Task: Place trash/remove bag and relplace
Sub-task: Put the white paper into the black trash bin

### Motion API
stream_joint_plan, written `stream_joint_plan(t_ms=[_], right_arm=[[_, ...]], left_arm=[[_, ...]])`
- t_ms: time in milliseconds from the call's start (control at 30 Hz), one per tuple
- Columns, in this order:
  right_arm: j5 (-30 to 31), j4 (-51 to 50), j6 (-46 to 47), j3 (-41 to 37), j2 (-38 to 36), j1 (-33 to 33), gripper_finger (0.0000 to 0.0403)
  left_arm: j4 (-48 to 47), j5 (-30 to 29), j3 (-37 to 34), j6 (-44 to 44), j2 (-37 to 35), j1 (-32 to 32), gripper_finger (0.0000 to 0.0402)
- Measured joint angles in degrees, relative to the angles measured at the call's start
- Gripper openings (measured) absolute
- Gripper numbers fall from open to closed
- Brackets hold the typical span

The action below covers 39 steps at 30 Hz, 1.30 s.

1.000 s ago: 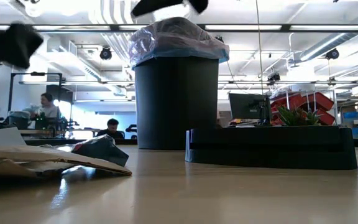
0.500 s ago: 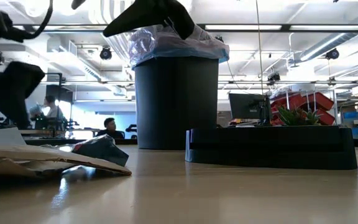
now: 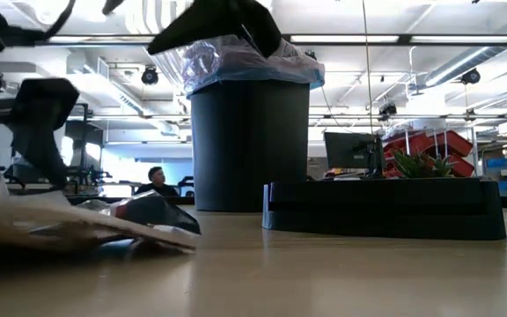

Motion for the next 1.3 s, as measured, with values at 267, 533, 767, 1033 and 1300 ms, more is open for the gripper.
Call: stream_joint_plan(t_ms=[267,533,767,1033,1300], right_arm=[[-6.64,-2.96,-0.89,-0.02,5.16,0.24,0.0187],[-15.31,-0.60,1.55,-0.02,9.85,0.28,0.0182],[-15.47,1.74,2.12,-0.02,12.06,0.37,0.0172],[-14.75,2.51,1.93,0.11,13.81,0.37,0.0172],[-13.90,3.51,0.82,0.13,14.29,0.18,0.0174]], left_arm=[[-1.63,-0.11,1.90,1.25,0.32,0.04,0.0309],[-0.53,-0.11,2.04,4.18,0.33,0.69,0.0309],[1.07,0.37,2.44,7.09,0.65,2.22,0.0309],[4.74,3.08,0.35,5.62,2.98,3.69,0.0309],[6.26,3.52,0.83,7.95,3.33,3.72,0.0212]])
